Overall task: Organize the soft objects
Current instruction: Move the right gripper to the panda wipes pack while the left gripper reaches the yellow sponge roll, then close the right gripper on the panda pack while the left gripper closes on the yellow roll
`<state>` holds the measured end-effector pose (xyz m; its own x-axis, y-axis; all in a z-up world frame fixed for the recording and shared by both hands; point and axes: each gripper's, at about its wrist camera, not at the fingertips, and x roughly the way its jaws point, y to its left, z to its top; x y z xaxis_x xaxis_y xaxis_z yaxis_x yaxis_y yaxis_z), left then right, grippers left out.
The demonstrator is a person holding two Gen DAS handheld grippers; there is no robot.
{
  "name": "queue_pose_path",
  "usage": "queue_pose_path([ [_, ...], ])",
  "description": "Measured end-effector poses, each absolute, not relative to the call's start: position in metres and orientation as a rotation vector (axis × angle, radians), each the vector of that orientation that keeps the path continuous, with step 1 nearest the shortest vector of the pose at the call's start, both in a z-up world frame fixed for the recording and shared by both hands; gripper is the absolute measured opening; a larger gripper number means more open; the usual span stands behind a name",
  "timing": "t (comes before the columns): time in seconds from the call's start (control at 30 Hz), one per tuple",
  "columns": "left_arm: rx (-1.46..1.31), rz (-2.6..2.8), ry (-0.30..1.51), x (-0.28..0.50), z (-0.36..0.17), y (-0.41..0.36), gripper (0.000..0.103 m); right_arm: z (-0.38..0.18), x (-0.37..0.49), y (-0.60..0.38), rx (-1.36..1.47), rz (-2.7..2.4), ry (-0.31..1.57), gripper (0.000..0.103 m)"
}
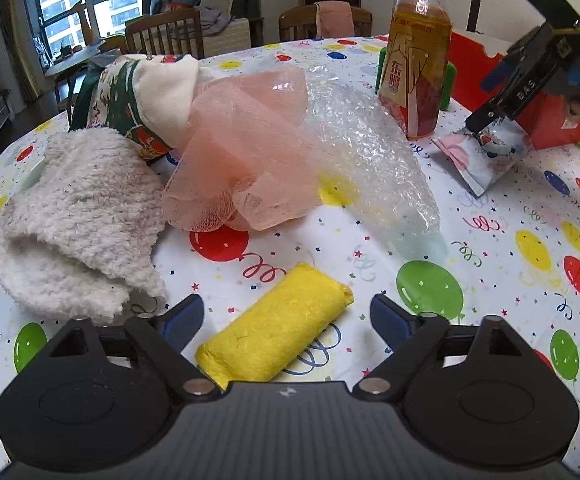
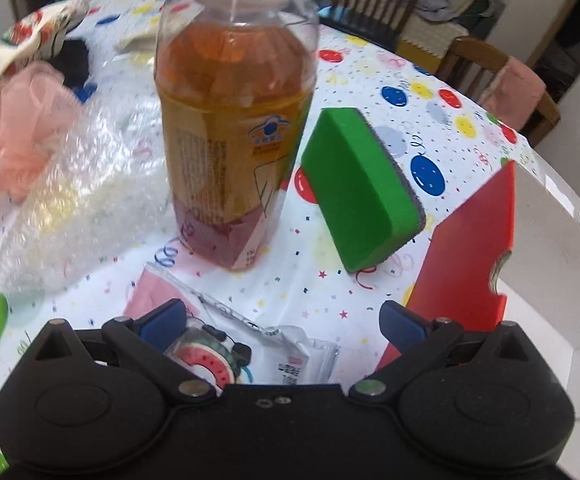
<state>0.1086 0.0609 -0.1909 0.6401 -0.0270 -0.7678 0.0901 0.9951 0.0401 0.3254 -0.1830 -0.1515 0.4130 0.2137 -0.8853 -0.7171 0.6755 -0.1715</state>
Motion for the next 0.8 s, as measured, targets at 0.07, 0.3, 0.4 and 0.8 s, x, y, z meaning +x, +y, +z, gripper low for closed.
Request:
queue_pose_path([
  [0.07,0.076,-0.063,0.883,0.11,-0.193,0.061,0.087,-0.148,0.328,-0.183,-0.602,0.679,0.989,0.095],
  [0.3,0.09,-0.068,0.9,0.111,-0.197,0.06,0.081,-0.157,0.331,-0.173,-0.71,0.823,1.088,0.095],
  [0.4,0.093,-0.066,0.902,0.111,-0.197,0.06,0.078,-0.16,0.327,-0.175,-0.708,0.9,1.132,0.1],
  [0.8,0.136,-0.05,0.899,0.109,-0.199,0.058,0.064,-0.172,0.271,-0.166,-0.83,1.065,1.11,0.092],
])
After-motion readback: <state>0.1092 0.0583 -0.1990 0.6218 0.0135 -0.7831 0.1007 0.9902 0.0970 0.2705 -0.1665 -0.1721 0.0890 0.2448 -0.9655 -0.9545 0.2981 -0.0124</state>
